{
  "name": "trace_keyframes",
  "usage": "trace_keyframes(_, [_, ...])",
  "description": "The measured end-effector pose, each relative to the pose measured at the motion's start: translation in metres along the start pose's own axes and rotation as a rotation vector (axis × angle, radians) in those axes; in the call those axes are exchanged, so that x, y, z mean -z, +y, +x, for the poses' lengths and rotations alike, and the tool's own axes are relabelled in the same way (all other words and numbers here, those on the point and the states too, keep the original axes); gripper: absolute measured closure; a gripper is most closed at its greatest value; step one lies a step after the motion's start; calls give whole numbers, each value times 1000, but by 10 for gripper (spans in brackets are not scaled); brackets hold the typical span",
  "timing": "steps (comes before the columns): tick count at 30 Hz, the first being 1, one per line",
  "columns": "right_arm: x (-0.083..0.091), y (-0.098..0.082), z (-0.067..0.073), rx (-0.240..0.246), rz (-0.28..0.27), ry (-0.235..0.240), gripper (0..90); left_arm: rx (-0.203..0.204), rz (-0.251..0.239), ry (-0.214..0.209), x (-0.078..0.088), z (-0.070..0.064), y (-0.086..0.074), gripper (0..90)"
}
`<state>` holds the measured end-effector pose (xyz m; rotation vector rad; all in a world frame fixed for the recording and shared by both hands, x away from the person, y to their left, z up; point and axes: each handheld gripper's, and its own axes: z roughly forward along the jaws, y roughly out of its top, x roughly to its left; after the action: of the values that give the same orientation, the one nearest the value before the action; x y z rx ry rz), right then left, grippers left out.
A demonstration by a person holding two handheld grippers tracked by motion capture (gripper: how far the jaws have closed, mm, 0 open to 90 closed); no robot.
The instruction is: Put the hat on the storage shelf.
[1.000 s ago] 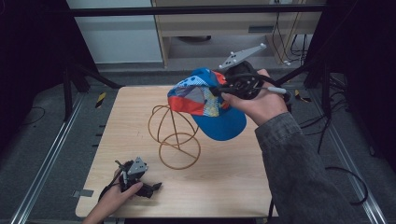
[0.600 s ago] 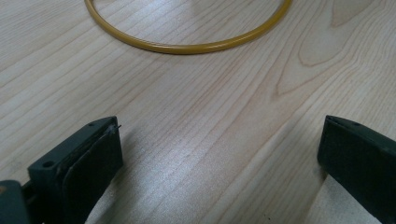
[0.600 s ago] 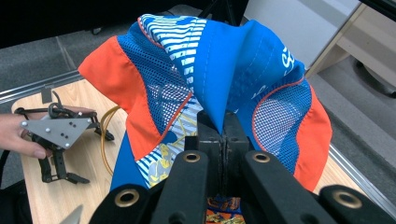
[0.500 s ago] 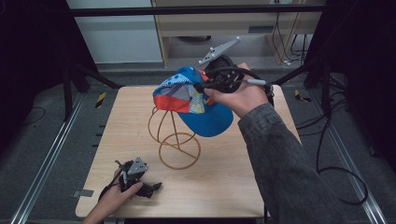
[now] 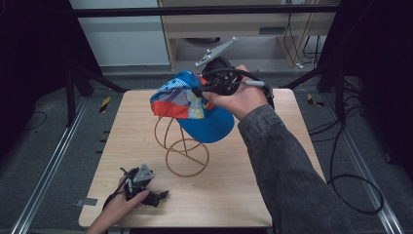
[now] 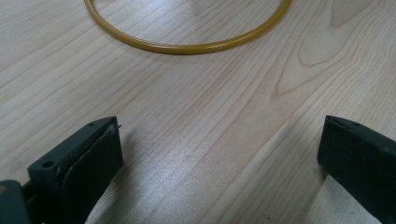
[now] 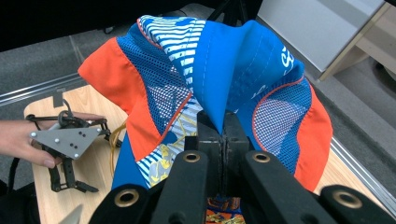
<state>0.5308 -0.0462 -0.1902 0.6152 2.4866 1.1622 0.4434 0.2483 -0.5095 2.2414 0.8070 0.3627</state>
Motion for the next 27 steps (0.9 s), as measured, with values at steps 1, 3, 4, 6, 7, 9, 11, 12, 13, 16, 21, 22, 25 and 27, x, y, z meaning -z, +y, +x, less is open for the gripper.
trace_keyframes(1, [-3, 2, 2, 4, -2, 7, 896, -1, 0, 0, 0, 0, 0, 0])
trace_keyframes(3, [-5, 4, 3, 8, 1, 10, 896, -1, 1, 0, 0, 0, 0, 0])
trace_keyframes(4, [-6, 6, 4, 11, -1, 10, 896, -1, 1, 0, 0, 0, 0, 0])
trace_keyframes(6, [-9, 8, 4, 10, 1, 12, 896, -1, 1, 0, 0, 0, 0, 0])
trace_keyframes(7, [-13, 10, 4, 10, 6, 14, 896, -1, 1, 0, 0, 0, 0, 0])
trace_keyframes(9, [-17, 13, 4, 13, 16, 18, 896, 0, -1, -2, 0, 0, 0, 0])
trace_keyframes(11, [-21, 15, 5, 15, 22, 22, 896, 1, -1, -1, 0, 0, 0, 0])
trace_keyframes(12, [-23, 16, 4, 14, 22, 23, 896, 1, -1, -1, 0, 0, 0, 0])
trace_keyframes(13, [-25, 17, 4, 14, 21, 26, 896, 0, 0, -1, 0, 0, 0, 0])
trace_keyframes(16, [-31, 19, 5, 10, 30, 30, 896, 0, 2, 1, 0, 0, 0, 0])
trace_keyframes(21, [-43, 21, 6, 14, 46, 40, 895, 1, 2, 0, 0, 0, 0, 0])
trace_keyframes(22, [-45, 22, 6, 10, 53, 40, 895, 1, 2, 1, 0, 0, 0, 0])
trace_keyframes(25, [-53, 21, 6, 9, 58, 40, 895, 1, 2, 0, 0, 0, 0, 0])
trace_keyframes(27, [-58, 20, 6, 8, 66, 48, 893, -1, 2, 0, 0, 0, 0, 0])
